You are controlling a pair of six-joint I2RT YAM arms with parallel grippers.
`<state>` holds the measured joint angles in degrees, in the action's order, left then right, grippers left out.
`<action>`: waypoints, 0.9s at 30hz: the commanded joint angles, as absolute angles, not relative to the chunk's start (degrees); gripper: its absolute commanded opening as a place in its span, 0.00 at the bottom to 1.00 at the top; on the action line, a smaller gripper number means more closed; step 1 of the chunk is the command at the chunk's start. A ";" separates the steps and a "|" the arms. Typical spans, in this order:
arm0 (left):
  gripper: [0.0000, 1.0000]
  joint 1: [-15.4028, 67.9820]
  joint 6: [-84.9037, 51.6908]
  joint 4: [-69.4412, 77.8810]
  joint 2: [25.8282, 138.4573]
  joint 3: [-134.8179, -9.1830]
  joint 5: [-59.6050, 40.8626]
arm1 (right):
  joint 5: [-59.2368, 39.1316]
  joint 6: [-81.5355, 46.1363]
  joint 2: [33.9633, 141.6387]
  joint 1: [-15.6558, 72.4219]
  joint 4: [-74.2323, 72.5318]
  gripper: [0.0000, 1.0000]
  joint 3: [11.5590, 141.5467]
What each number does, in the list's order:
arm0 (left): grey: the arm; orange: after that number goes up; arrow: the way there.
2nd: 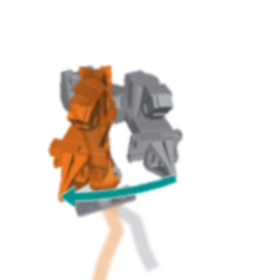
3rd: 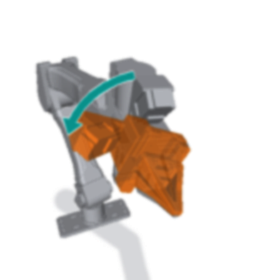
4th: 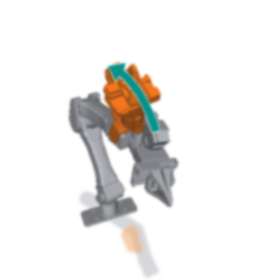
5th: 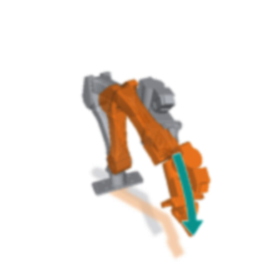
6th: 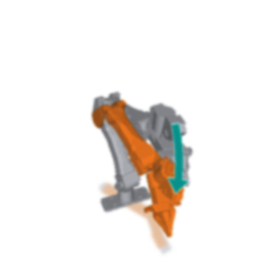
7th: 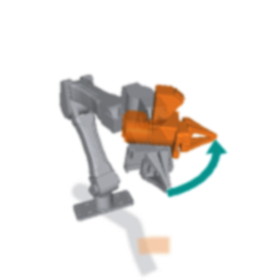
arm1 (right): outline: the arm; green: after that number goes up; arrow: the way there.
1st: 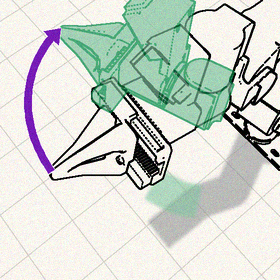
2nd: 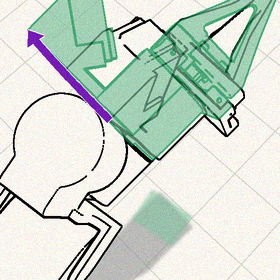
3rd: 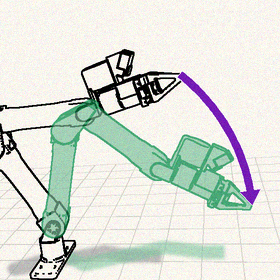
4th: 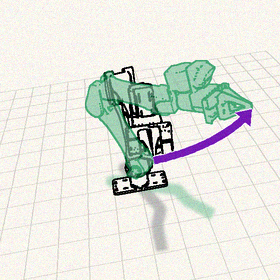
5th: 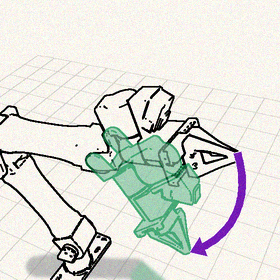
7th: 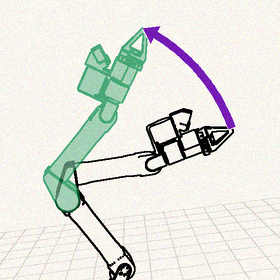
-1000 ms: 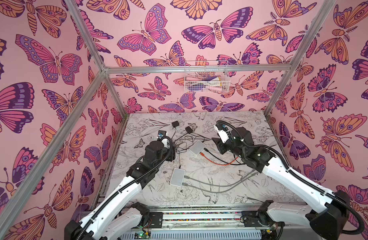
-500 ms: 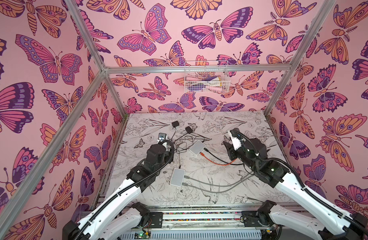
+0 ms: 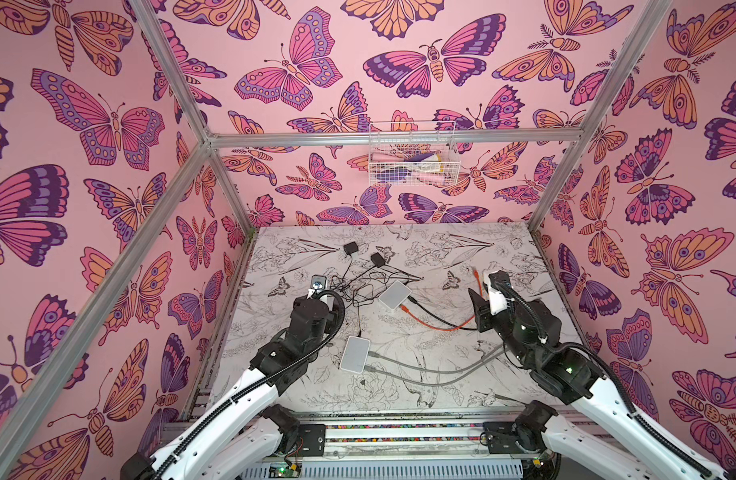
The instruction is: Insert the plug into the switch port
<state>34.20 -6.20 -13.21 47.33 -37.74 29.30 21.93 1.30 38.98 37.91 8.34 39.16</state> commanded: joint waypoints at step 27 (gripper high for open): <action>0.69 34.61 -6.77 -9.06 45.70 -25.84 40.16 | 37.62 2.09 17.91 37.64 7.46 0.37 17.16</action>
